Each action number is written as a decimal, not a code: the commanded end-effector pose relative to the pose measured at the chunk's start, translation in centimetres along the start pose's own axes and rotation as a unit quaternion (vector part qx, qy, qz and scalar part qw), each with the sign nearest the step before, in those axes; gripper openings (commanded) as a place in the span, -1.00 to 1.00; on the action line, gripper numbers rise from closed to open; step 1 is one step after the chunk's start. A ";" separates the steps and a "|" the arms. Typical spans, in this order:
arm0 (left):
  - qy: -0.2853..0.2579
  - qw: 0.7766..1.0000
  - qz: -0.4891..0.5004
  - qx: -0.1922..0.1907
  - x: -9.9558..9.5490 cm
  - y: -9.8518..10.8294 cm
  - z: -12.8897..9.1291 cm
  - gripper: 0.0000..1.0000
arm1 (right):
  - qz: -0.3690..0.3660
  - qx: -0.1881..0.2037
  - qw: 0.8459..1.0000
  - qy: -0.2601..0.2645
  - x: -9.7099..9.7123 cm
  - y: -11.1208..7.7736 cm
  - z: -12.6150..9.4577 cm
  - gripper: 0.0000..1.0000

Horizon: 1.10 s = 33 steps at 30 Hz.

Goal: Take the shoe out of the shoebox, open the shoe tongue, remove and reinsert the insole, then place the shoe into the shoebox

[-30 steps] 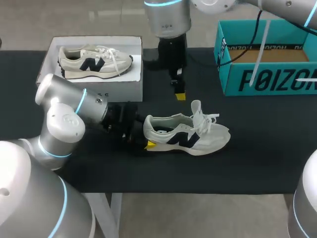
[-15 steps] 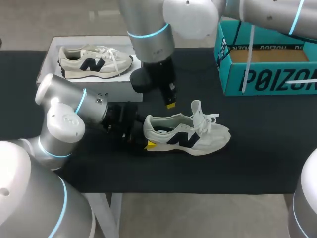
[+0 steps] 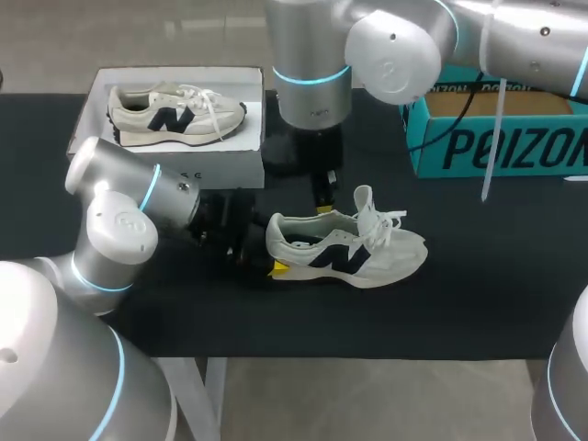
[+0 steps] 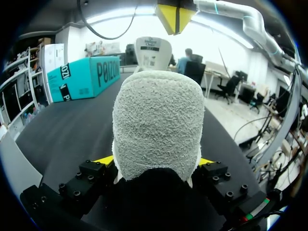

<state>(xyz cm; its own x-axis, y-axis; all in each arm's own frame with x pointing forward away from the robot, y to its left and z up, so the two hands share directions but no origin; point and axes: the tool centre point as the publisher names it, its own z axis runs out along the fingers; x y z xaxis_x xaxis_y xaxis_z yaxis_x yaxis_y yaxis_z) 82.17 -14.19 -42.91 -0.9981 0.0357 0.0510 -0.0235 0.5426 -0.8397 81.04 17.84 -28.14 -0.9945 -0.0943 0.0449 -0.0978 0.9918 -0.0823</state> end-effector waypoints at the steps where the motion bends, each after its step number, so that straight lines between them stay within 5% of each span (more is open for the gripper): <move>1: -0.001 1.000 0.000 0.000 0.0 0.0 0.1 -1.00 | 0.000 0.006 1.000 0.004 -0.3 0.5 0.0 -1.00; 3: -0.001 1.000 0.000 0.000 0.0 0.0 0.1 -1.00 | 0.035 0.025 0.999 -0.028 -0.7 0.5 0.4 -1.00; 9: -0.001 1.000 0.000 0.000 0.0 0.0 0.1 -1.00 | 0.103 -0.033 0.991 -0.082 -2.3 1.8 3.9 -1.00; 33: -0.001 1.000 0.000 0.000 0.0 0.0 0.1 -1.00 | 0.089 -0.037 0.994 -0.049 -3.1 -0.3 9.5 -1.00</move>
<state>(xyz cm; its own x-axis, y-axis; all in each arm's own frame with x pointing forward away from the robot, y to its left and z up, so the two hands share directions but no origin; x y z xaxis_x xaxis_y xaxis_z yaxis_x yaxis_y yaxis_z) 82.18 -14.20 -42.90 -0.9981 0.0358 0.0509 -0.0234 0.5425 -0.8397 83.70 16.88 -36.70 -0.9943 0.0793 -0.0719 0.0800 0.9968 -0.0072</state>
